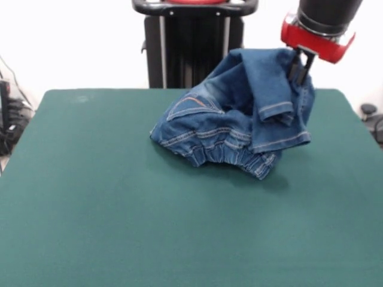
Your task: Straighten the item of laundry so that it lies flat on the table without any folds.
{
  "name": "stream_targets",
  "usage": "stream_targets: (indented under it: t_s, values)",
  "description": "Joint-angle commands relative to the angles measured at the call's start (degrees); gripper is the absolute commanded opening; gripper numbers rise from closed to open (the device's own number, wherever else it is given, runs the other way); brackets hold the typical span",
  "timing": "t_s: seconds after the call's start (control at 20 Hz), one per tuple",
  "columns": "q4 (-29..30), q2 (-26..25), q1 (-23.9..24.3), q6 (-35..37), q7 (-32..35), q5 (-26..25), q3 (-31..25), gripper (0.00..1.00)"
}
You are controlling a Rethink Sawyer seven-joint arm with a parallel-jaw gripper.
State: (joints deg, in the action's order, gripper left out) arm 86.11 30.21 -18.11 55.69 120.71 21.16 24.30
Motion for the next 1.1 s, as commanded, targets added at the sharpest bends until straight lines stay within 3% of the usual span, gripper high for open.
stream_targets:
  t_s: [0.05,0.65,0.95,1.1]
  values:
    - [-0.9,-1.0,-1.9,3.9,17.5,5.4,-7.9,0.00]
    - [-5.9,-7.3,-2.4,-5.9,18.6,10.3,-13.1,0.00]
    - [-6.5,-7.3,-4.1,-3.3,19.7,8.8,-10.9,0.00]
    - [-3.5,-5.3,-5.6,0.2,20.2,7.1,-8.7,0.00]
